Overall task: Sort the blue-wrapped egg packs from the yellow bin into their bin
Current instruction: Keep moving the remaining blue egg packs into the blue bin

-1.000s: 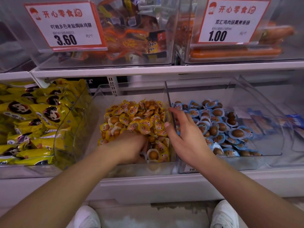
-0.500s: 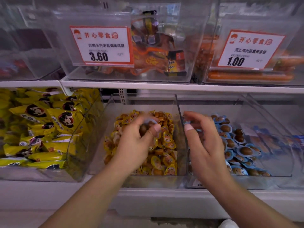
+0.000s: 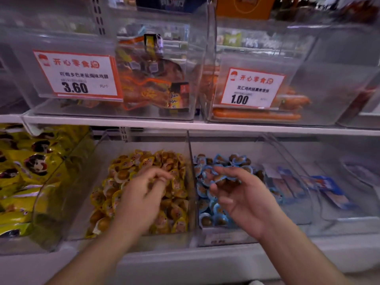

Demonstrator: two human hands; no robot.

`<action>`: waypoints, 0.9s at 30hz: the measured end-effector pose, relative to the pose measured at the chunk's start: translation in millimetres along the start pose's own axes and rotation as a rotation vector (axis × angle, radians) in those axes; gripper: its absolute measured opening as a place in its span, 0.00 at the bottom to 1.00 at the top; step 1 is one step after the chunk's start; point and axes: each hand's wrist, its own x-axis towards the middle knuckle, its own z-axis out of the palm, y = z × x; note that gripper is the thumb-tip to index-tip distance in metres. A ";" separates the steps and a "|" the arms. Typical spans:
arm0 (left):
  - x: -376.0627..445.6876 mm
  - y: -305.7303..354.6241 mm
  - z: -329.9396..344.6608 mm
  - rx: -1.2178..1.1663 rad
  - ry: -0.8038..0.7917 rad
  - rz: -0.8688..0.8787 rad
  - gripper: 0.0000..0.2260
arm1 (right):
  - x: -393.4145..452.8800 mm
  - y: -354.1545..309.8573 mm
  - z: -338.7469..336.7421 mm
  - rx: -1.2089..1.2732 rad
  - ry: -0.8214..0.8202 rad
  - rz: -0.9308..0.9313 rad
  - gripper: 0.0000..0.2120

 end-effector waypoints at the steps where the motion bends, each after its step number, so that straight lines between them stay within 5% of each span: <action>1: 7.7 -9.7 -5.4 0.132 -0.073 -0.071 0.10 | 2.8 -1.0 -5.4 -0.035 0.031 -0.016 0.10; 5: 10.4 -35.5 -0.1 0.554 -0.748 -0.157 0.09 | 15.4 4.8 -16.6 -0.170 0.085 -0.053 0.08; 11: 26.9 -46.5 11.7 0.833 -0.708 0.003 0.20 | 21.9 13.9 -11.4 -0.245 0.054 -0.074 0.11; 16: 26.3 -55.2 18.6 1.022 -0.825 0.059 0.40 | 26.2 24.5 -11.7 -0.340 0.086 -0.089 0.11; 22: 28.3 -51.4 25.5 0.868 -0.816 0.082 0.14 | 29.7 27.6 -14.0 -0.358 0.104 -0.096 0.09; 27: 24.2 -57.3 20.6 0.828 -0.746 0.043 0.12 | 32.2 29.2 -16.3 -0.384 0.087 -0.108 0.09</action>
